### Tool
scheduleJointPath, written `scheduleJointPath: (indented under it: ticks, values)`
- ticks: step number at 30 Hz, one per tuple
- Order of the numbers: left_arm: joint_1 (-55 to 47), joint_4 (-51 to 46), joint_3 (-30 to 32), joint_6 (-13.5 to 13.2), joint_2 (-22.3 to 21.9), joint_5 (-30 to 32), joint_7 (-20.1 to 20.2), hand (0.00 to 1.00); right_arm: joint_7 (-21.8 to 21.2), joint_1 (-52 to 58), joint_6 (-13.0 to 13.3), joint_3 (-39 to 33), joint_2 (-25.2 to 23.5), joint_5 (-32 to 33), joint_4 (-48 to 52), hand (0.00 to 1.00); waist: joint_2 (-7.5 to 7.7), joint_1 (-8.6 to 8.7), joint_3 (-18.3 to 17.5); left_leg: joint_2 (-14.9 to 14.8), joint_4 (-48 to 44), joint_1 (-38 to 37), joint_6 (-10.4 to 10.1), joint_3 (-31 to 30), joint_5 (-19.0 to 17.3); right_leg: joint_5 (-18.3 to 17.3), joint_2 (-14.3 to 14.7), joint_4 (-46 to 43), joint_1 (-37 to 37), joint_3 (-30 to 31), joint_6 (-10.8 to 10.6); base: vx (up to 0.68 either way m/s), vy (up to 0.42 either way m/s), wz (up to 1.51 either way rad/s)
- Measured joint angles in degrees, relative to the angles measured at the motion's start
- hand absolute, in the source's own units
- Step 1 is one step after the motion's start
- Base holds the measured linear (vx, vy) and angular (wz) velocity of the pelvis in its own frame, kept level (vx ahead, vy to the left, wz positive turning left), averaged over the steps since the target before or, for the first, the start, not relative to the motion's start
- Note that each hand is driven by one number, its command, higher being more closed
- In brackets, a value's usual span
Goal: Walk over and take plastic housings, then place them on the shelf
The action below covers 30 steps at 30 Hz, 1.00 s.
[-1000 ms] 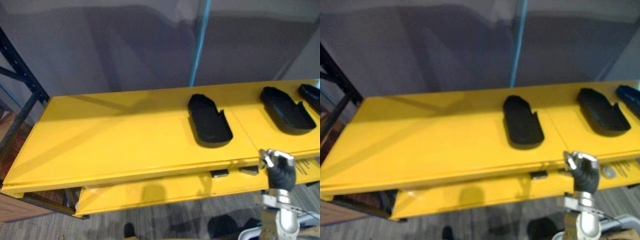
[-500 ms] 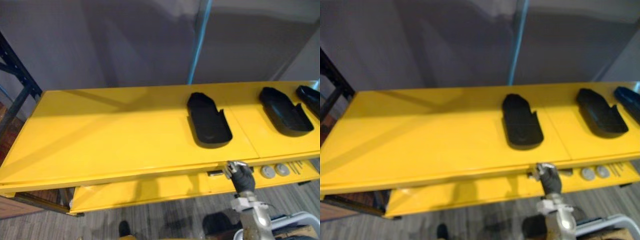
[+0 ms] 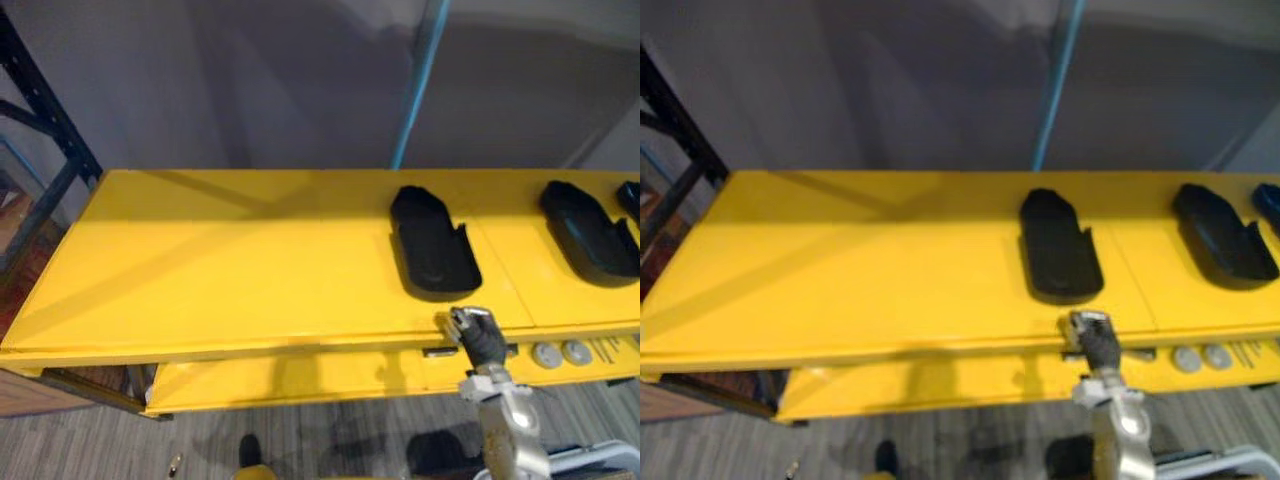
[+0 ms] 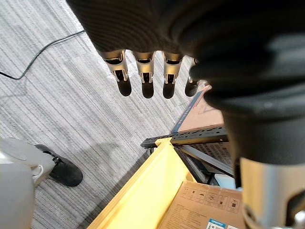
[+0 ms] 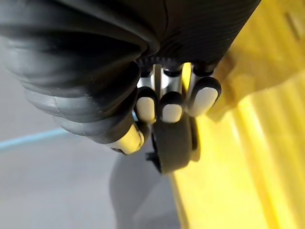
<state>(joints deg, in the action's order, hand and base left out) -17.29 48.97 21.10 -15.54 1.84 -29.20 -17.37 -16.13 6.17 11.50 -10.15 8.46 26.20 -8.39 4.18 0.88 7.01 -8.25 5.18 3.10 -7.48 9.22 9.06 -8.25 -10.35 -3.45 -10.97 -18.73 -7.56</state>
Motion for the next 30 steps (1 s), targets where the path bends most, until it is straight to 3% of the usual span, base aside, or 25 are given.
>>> scheduleJointPath:
  ticks: [13,30]
  values:
    - [-0.14,1.81,-0.87,0.88,0.4,-0.09,0.37,0.0,-0.23,-1.97,-0.57,0.11,1.34,-2.27,-3.15,1.0,1.43,0.0,-0.21,0.45,0.01,-0.25,-0.07,-0.61,-0.9,0.13,-0.33,-0.68,-0.5,0.01,-0.07,0.01,0.002,0.02]
    - [-0.17,1.84,-3.84,1.42,2.17,-0.15,0.16,0.0,3.43,-8.13,-0.65,-0.01,3.6,-3.55,-12.41,1.0,1.6,-0.12,0.04,0.04,0.01,-0.98,-0.05,-0.39,-0.94,0.4,0.01,-0.43,-0.94,0.0,0.28,0.0,0.001,-0.01]
